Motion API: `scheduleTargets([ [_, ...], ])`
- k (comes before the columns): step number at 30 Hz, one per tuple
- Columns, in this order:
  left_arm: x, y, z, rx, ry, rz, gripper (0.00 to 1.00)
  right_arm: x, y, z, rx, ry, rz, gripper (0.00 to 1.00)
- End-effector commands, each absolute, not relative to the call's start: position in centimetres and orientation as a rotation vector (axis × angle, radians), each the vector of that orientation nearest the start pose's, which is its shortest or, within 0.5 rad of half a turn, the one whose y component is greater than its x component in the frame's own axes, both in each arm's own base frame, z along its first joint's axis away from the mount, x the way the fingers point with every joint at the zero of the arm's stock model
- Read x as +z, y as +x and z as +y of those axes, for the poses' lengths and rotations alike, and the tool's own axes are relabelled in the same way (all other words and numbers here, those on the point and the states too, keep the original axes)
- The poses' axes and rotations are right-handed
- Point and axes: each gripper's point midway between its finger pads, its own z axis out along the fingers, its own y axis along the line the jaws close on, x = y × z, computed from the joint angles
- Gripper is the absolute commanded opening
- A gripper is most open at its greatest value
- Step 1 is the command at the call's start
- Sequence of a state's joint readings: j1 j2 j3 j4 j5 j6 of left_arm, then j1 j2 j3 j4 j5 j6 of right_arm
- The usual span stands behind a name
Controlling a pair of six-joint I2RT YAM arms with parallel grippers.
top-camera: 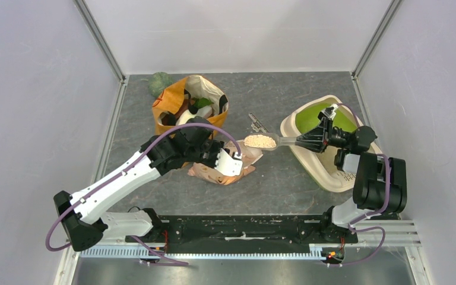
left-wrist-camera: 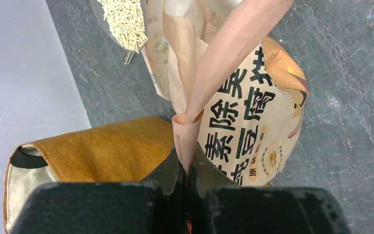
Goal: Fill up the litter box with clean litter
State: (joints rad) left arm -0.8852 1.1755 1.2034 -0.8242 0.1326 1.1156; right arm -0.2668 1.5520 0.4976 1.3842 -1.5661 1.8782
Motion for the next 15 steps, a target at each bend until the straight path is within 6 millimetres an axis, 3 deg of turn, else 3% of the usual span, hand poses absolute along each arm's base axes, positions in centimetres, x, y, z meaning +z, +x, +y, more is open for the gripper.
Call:
scheduleTargets([
  [1,25.7,21.7,-26.0,-0.079,1.962,1.141,0.02,22.9,24.8,11.0,1.987,0.109,2.055,0.0],
  [15,25.7,21.8,-26.1,-0.078,1.964,1.139,0.02,23.5,25.6,9.6,1.96,0.169,2.031,0.0],
])
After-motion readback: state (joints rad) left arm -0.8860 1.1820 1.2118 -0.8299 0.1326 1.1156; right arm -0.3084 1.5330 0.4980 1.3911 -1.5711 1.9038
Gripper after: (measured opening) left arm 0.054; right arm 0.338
